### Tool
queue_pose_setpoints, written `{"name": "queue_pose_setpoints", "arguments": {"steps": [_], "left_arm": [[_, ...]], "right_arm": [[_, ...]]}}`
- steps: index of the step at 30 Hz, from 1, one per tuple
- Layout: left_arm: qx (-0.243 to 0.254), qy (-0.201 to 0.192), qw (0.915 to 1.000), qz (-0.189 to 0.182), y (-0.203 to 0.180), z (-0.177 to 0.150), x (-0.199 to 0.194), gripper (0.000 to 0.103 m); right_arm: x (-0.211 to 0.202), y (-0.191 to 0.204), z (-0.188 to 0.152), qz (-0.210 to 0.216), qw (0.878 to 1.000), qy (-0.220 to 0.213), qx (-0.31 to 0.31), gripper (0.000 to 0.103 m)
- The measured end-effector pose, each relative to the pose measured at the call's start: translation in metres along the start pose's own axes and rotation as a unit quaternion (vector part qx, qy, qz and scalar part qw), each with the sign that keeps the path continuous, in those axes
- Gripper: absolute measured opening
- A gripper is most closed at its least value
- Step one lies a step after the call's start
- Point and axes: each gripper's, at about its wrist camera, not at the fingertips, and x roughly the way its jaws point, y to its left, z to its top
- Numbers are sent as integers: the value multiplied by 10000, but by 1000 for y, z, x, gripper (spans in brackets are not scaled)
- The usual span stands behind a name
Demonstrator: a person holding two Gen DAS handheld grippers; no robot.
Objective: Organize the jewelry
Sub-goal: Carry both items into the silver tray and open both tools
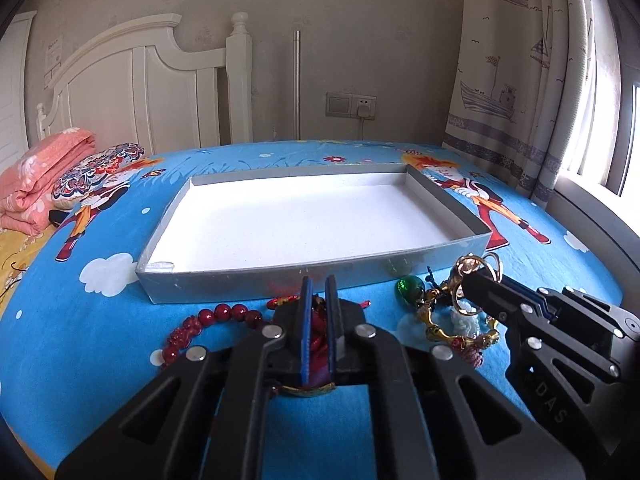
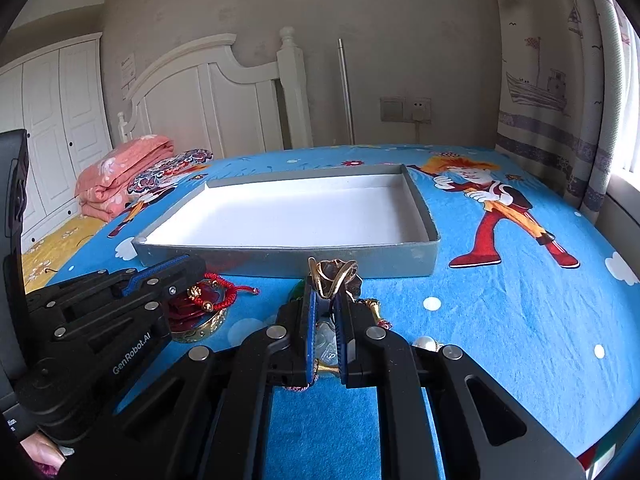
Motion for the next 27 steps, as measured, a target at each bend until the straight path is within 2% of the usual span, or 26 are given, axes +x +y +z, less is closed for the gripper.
{"name": "queue_pose_setpoints", "arguments": {"steps": [15,20,27], "left_arm": [[-324,-339,9989,48,23,10,-37,6],[-323,-386,9987,28,23,14,-43,6],[-220,-380,9989,185,15,20,-47,6]], "right_arm": [[-14,13,4,52,9997,-176,-159,11],[-19,20,7,59,9993,-253,-257,11],[-19,24,14,63,9989,-293,-350,11]]}}
